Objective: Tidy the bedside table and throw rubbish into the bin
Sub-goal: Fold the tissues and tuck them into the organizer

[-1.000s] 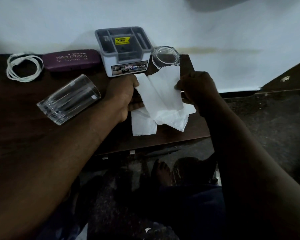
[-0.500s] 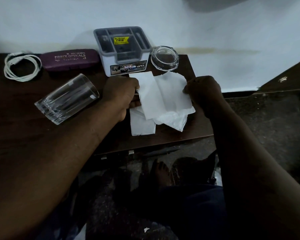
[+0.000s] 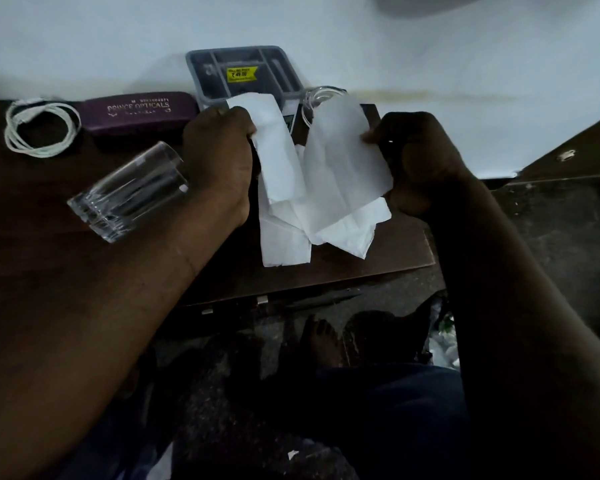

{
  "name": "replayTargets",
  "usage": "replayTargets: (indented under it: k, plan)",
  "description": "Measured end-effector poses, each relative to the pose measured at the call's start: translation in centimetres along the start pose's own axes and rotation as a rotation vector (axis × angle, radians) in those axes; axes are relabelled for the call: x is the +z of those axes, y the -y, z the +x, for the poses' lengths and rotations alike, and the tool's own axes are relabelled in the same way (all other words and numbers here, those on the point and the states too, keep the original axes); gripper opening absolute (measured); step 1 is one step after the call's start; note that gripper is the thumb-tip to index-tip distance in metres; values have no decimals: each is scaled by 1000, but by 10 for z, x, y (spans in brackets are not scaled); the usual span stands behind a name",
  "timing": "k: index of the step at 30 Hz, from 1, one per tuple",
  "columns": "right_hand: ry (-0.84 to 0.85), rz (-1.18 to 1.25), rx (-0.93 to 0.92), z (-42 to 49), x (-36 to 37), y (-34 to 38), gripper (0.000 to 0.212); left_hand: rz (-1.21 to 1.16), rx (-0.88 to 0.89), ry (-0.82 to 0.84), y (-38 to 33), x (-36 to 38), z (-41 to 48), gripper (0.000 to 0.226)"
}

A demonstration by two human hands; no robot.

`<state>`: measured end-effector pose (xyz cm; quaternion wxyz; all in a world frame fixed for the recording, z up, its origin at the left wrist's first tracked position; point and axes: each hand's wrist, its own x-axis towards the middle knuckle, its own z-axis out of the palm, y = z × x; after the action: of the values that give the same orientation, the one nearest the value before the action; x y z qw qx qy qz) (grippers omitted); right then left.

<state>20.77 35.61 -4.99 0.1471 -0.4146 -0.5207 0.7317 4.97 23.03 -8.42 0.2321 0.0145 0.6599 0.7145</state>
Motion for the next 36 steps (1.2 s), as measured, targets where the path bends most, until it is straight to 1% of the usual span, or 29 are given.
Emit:
replayTargets:
  k: [1, 3, 5, 7, 8, 9, 10, 11, 13, 17, 19, 20, 21, 22, 23, 25, 26, 27, 29, 31, 34, 36]
  plan:
    - [-66, -63, 3, 3, -1, -3, 27, -9, 16, -4, -1, 0, 0, 28]
    - [-245, -264, 22, 13, -8, -9, 6, -5, 27, -11, -1, -2, 1, 25]
    - [-362, -519, 28, 21, -16, -16, 8, 5, 1, 10, -1, -3, 0, 20]
    - [-358, -800, 19, 25, -19, -22, 6, 12, -31, 50, 1, -3, -2, 18]
    - [-359, -843, 23, 24, -19, -26, 10, 23, -40, 70, 2, -2, -4, 21]
    - [-382, -843, 36, 23, -20, -30, 20, 35, -51, 90, 2, -1, -5, 23]
    - [-419, -795, 40, 23, -21, -33, 28, 44, -72, 111, 3, 0, -5, 24]
    - [-460, -762, 35, 23, -22, -35, 30, 45, -101, 131, 4, 0, -6, 23]
    - [-508, -778, 30, 21, -21, -36, 30, 48, -146, 159, 7, 1, -5, 21]
    - [-490, -838, 11, 19, -22, -31, 36, 65, -169, 247, 10, 0, -7, 20]
    - [-503, -999, -41, 16, -18, -27, 41, 63, -180, 297, 11, 1, -9, 23]
    - [-527, -1069, -99, 14, -15, -24, 42, 67, -184, 317, 12, 1, -10, 23]
    - [-558, -1095, -171, 11, -10, -20, 39, 73, -191, 331, 12, 2, -11, 22]
    - [-557, -1060, -227, 8, -5, -15, 33, 76, -202, 343, 13, 2, -12, 18]
    - [-498, -951, -258, 7, -1, -11, 29, 75, -215, 357, 13, 2, -13, 14]
    - [-238, -634, -188, 4, 11, -9, 23, 62, -244, 381, 13, 3, -15, 12]
    - [-107, -540, -138, 3, 16, -11, 25, 54, -257, 384, 13, 3, -15, 11]
    - [-23, -536, -111, 4, 19, -14, 32, 45, -270, 384, 12, 4, -16, 10]
    - [20, -572, -100, 6, 23, -19, 43, 24, -296, 394, 11, 5, -18, 19]
    - [49, -534, -85, 7, 23, -20, 46, 10, -317, 406, 9, 6, -19, 29]
    - [83, -470, -59, 6, 21, -18, 45, 1, -343, 415, 10, 6, -19, 29]
    - [101, -426, -54, 5, 20, -19, 43, -2, -358, 425, 11, 7, -20, 23]
